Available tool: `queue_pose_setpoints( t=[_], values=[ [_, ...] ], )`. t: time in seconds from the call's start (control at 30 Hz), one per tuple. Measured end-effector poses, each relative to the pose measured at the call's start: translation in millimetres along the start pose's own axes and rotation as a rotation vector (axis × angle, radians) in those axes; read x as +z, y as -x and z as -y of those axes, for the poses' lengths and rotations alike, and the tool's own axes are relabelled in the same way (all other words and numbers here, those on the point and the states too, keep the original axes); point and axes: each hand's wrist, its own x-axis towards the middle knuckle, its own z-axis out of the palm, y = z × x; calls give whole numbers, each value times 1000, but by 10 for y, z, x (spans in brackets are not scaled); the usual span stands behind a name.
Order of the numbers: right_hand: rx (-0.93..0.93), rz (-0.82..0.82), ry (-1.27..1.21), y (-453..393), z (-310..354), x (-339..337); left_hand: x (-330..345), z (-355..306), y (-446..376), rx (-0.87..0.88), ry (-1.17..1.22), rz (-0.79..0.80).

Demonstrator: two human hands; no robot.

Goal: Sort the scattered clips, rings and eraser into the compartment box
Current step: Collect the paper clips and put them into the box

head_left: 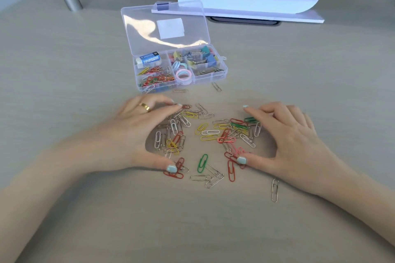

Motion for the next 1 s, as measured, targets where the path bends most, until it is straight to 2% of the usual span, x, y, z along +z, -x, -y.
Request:
queue_pose_setpoints(
  t=[0.17, 0.27, 0.37, 0.47, 0.77, 1.0],
  values=[
    [20, 36, -37, -91, 21, 67, 136, -163, -112, -32, 25, -114],
    [-10, 57, -155, -195, 81, 91, 210, -232, -187, -31, 148, -224],
    [-50, 65, -327, -264, 127, 97, 231, -273, -205, -2, 208, -266],
    [-107, 58, -399, -339, 166, 122, 223, -307, -212, -5, 214, -303],
    [-179, 71, -466, -502, 203, 153, 148, -318, -173, -115, 334, -331],
    [-74, 45, -619, -497, 183, 117, 79, -273, -158, -150, 445, -339]
  ],
)
